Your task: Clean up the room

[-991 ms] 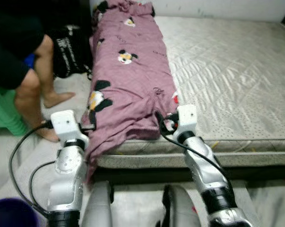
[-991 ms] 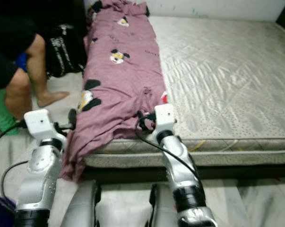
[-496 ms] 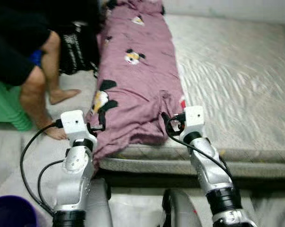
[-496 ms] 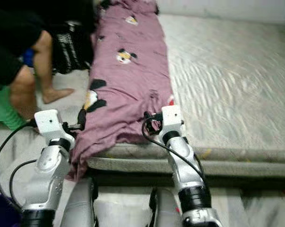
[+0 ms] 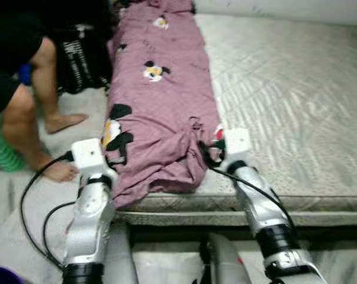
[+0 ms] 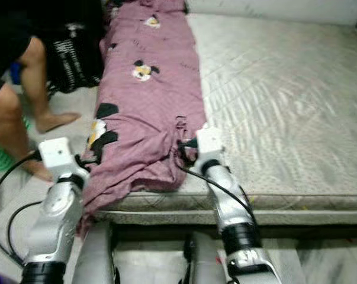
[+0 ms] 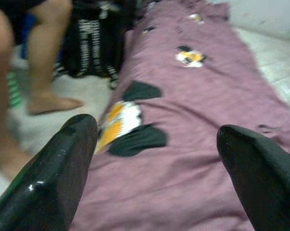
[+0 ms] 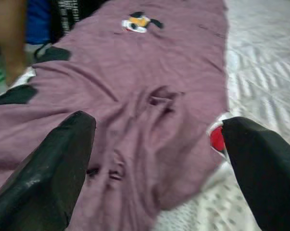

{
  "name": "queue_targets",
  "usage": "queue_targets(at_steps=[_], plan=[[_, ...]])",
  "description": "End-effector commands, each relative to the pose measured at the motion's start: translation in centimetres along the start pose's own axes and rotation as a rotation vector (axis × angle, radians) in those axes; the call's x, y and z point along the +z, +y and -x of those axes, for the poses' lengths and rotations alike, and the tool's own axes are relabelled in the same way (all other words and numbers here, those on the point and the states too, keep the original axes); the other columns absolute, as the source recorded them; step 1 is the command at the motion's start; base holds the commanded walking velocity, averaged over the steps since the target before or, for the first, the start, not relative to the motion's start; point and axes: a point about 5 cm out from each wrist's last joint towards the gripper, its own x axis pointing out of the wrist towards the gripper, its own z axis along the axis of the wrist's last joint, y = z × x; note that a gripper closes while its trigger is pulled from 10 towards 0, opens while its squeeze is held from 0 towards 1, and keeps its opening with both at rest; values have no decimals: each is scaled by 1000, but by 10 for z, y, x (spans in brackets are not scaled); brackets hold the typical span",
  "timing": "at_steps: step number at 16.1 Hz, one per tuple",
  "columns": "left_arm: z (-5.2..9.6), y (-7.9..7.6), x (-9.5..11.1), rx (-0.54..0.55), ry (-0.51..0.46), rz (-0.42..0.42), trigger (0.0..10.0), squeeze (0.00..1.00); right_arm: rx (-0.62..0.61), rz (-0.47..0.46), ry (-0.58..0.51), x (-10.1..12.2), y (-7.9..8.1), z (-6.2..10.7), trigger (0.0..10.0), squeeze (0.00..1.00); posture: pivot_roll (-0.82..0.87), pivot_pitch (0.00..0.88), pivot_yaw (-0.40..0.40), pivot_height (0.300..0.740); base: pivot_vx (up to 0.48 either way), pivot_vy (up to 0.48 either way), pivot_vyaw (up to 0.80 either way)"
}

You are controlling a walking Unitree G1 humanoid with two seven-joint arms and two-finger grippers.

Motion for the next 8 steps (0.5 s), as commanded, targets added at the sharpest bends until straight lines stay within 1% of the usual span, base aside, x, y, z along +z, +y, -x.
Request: queue_targets(at_steps=[1,2,3,5,6,8], plan=[[3,-4,3,-9,-1,-4,10000,0,-42,33,83,-15,-18,4,10000,0,80,17,-50,586,0,0,0],[4,-3,3,-6,1,-5,10000,0,-39,49,91,-17,-20,4,10000,0,82,22,-49,586,0,0,0],[6,0,3,0,6,-10,10000,0,-37,68,101,-19,-20,5,10000,0,88,36,-45,586,0,0,800],[9,1,5,3,10,-15,10000,0,-44,53,110,-21,-20,6,10000,0,93,49,-40,586,0,0,800],[10,1,6,3,14,-21,10000,0,-32,34,147,-25,-20,5,10000,0,104,66,-34,586,0,0,0],[12,2,8,1,18,-31,10000,0,-17,20,176,-28,-21,2,10000,0,118,79,-30,586,0,0,0]])
